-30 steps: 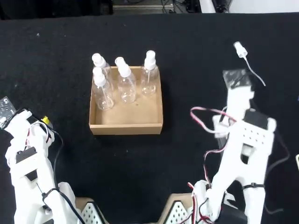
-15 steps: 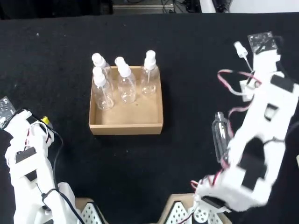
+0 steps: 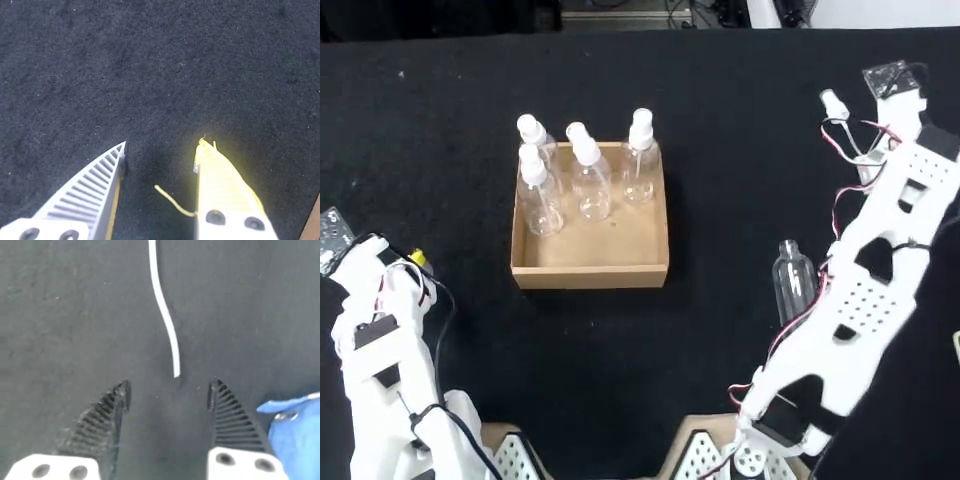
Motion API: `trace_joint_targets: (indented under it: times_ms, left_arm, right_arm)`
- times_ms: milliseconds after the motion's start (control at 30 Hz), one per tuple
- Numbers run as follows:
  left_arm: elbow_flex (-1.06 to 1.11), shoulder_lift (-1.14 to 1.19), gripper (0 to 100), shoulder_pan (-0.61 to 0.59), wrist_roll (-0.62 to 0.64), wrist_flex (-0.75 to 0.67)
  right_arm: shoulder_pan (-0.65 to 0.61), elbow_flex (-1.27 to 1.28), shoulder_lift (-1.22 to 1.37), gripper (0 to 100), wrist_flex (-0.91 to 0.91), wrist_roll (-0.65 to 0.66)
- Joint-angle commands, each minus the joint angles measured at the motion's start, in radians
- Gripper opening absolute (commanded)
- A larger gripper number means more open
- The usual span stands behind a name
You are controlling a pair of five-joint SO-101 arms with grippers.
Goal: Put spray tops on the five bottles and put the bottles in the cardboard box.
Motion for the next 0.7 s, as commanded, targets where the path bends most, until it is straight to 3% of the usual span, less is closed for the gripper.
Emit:
trace_joint_targets:
  times_ms: [0,300,533,667]
  left_arm:
    - [-0.015,-0.029,20,0.004,-0.008,-0.021]
    - [-0.015,-0.029,20,0.004,-0.008,-0.021]
    - [-0.015,-0.029,20,0.002,-0.008,-0.021]
    - [-0.015,-0.029,20,0.004,-0.008,-0.021]
  right_arm:
    - [0.003,-0.314,0.113,19.8,0.068,0.026]
    - [-0.015,-0.720,0.409,18.6,0.170,0.046]
    - [-0.023,-0.759,0.464,0.7,0.164,0.095]
    - [-0.021,-0.759,0.447,0.9,0.170,0.089]
